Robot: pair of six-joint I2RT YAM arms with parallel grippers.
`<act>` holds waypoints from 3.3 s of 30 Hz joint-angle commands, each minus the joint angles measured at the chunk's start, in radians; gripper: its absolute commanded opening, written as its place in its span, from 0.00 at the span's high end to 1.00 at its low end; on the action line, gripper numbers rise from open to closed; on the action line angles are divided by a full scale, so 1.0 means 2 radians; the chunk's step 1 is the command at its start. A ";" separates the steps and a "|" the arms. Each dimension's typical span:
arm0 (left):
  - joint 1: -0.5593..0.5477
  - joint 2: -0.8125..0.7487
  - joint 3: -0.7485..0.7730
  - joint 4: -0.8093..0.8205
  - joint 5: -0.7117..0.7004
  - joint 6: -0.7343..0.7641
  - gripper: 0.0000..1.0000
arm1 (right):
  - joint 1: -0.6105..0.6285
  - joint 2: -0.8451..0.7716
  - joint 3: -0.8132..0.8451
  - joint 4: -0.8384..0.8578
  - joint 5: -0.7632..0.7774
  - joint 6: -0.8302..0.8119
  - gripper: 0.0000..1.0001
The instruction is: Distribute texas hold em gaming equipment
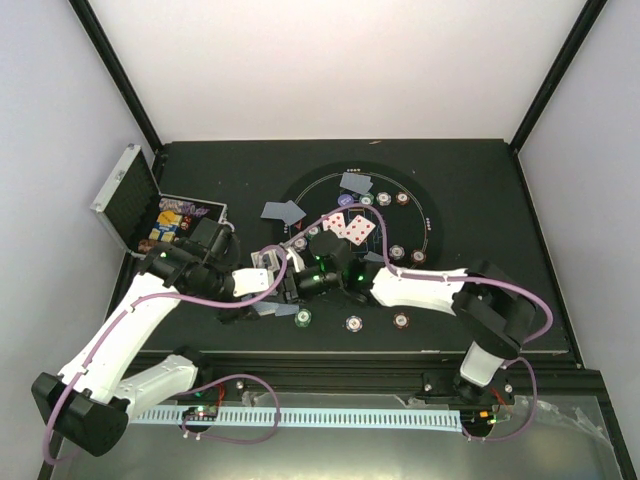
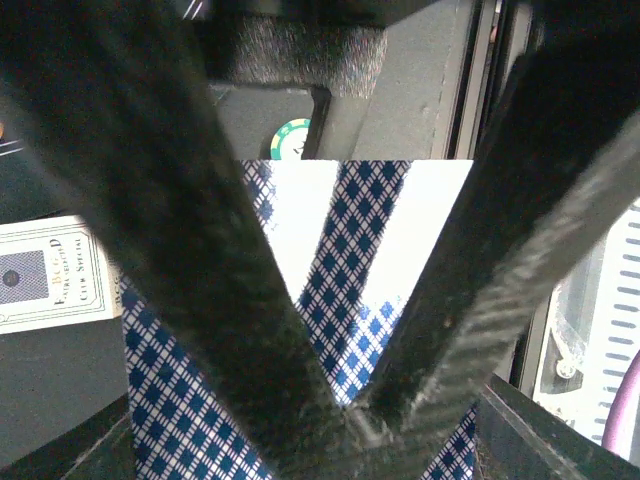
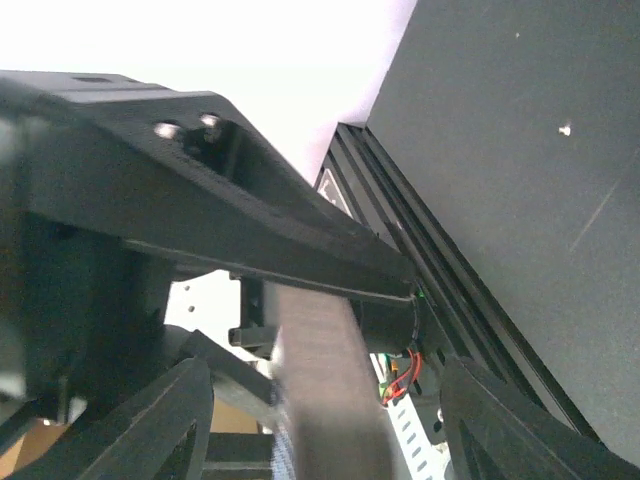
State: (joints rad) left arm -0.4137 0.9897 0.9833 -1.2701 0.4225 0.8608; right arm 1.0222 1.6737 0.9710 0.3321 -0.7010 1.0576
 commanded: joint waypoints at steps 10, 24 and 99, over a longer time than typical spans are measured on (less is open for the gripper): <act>0.001 -0.003 0.016 -0.005 0.010 0.005 0.98 | -0.013 0.020 -0.009 0.019 -0.023 0.006 0.41; 0.001 -0.004 0.014 -0.005 0.010 0.005 0.98 | -0.037 -0.014 -0.018 -0.033 -0.023 -0.032 0.57; 0.002 -0.005 0.021 -0.015 -0.008 0.004 0.98 | -0.122 0.204 0.187 -0.245 0.669 -0.789 0.93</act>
State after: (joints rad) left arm -0.4133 0.9890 0.9836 -1.2720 0.4107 0.8612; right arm 0.7731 2.0735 1.2808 -0.1246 0.6487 -0.5434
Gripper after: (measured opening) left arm 0.649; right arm 0.029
